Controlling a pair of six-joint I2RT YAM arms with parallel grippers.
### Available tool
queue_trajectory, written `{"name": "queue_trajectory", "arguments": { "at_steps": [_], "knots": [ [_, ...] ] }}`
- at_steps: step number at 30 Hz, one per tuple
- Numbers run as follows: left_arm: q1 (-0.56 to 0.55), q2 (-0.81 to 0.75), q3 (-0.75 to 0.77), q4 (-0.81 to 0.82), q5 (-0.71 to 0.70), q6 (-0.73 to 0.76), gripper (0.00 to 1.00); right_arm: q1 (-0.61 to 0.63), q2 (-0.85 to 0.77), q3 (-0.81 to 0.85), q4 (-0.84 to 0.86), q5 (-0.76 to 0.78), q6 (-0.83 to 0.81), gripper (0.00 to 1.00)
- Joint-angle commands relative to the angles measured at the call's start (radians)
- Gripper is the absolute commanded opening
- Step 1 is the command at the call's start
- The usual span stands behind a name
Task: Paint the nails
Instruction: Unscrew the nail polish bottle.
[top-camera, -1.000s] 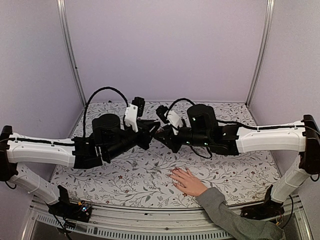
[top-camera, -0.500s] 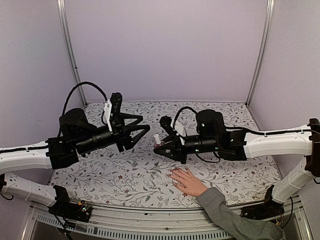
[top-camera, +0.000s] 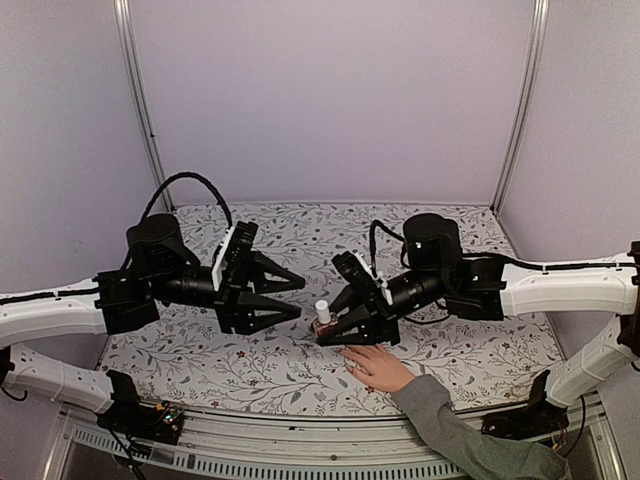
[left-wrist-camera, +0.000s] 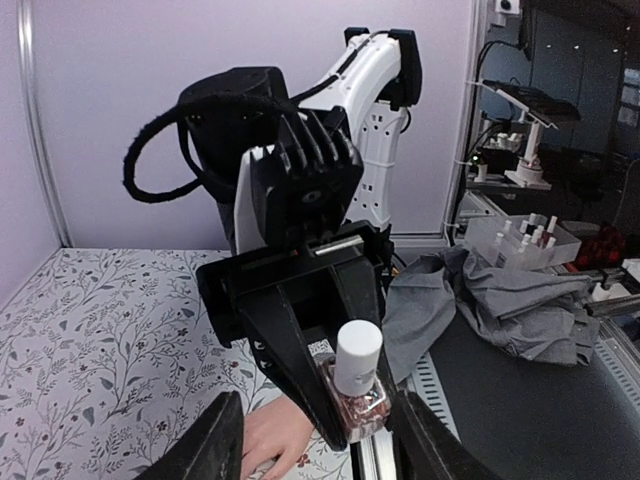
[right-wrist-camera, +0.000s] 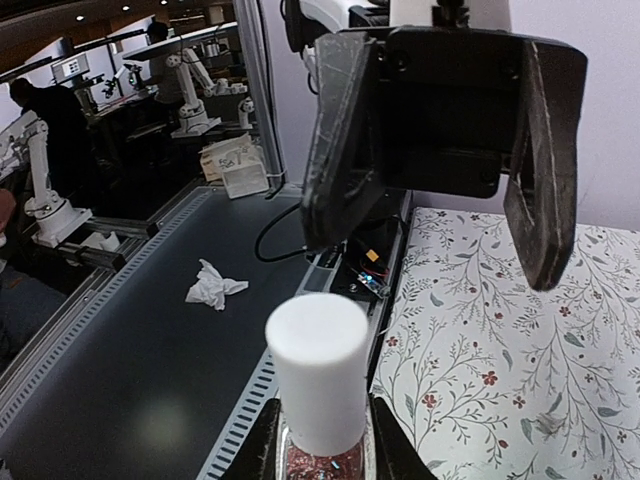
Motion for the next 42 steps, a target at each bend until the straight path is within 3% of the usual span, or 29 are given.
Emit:
{"name": "queue_trajectory", "arguments": {
  "at_steps": [1,10,17,24,33,37,42],
  "knots": [
    [-0.03,0.056,0.057,-0.006,0.124,0.045,0.52,0.006,0.02,0.041,-0.036,-0.129,-0.034,0.0],
    [-0.077,0.149,0.117,-0.002,0.184,0.088,0.47,0.016,0.061,0.079,-0.088,-0.171,-0.056,0.0],
    [-0.089,0.187,0.127,0.001,0.212,0.095,0.32,0.017,0.067,0.087,-0.098,-0.183,-0.065,0.0],
    [-0.093,0.184,0.112,0.011,0.21,0.077,0.29,0.017,0.066,0.088,-0.107,-0.179,-0.071,0.0],
    [-0.098,0.188,0.112,0.001,0.204,0.078,0.08,0.015,0.061,0.094,-0.108,-0.184,-0.069,0.0],
    [-0.098,0.177,0.111,-0.011,0.131,0.083,0.02,0.004,0.059,0.092,-0.106,-0.155,-0.062,0.0],
    [-0.098,0.152,0.094,0.013,-0.082,0.055,0.0,-0.015,0.041,0.072,-0.083,-0.039,-0.036,0.0]
  ]
}}
